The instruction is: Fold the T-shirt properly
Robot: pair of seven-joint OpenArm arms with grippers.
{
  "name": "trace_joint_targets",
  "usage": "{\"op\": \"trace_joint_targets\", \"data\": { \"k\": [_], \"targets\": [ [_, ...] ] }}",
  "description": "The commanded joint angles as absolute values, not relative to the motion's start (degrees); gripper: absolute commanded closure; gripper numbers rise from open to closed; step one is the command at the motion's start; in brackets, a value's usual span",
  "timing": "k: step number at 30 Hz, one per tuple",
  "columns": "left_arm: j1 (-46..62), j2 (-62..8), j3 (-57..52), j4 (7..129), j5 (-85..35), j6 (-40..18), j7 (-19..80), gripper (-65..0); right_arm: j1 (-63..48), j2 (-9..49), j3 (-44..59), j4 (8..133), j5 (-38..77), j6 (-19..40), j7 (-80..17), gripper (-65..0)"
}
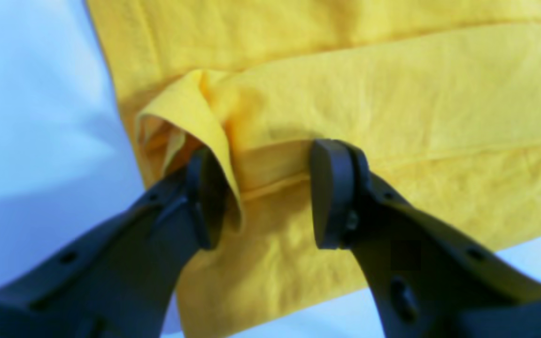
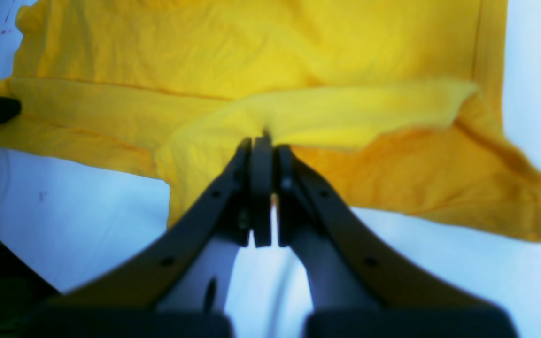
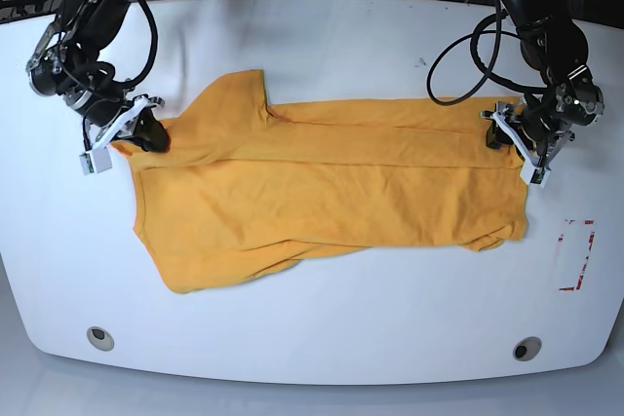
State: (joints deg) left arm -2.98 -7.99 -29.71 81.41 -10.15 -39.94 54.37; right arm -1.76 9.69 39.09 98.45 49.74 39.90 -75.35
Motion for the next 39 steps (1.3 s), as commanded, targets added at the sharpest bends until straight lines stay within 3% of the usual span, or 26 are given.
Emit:
{"op": "trace_joint_targets", "data": {
  "k": [1,13,19,23,26,33,39],
  "targets": [
    [-3.21,-8.48,-29.85,81.71,-9.45,-40.00,55.60,-25.7,0.92,11.74,38.29,97.98,51.21,40.00,-74.07,0.0],
    [-2.15,-8.57,-29.85,82.07,-9.45,-40.00,55.60,-25.7,13.49,16.57,31.08,78.55,50.95,40.00,-68.44,0.0],
    [-2.15,-8.66,-29.85,82.15,-9.45,-40.00,55.60,-25.7,16.04,22.64,25.98,69.14,50.95,40.00,-60.18,-20.1],
    [-2.15,-8.66,-29.85,85.05,-9.45,-40.00,55.96,-25.7,15.78,26.42,25.19,67.91,50.95,40.00,-59.47,-36.3],
    [-1.89,-8.48,-29.85,88.31,-9.45,-40.00,56.04,-25.8,13.32,29.23,25.27,68.00,50.86,40.00,-59.30,-44.7],
    [2.07,-8.22,-29.85,93.93,-9.54,-40.00,56.04,-26.1,4.00,34.33,25.27,69.49,50.77,40.00,-53.41,-47.2],
    [6.11,-8.22,-29.85,97.54,-9.63,-40.00,55.78,-26.1,0.66,33.80,25.36,69.41,42.68,40.00,-49.63,-47.2]
  ]
}}
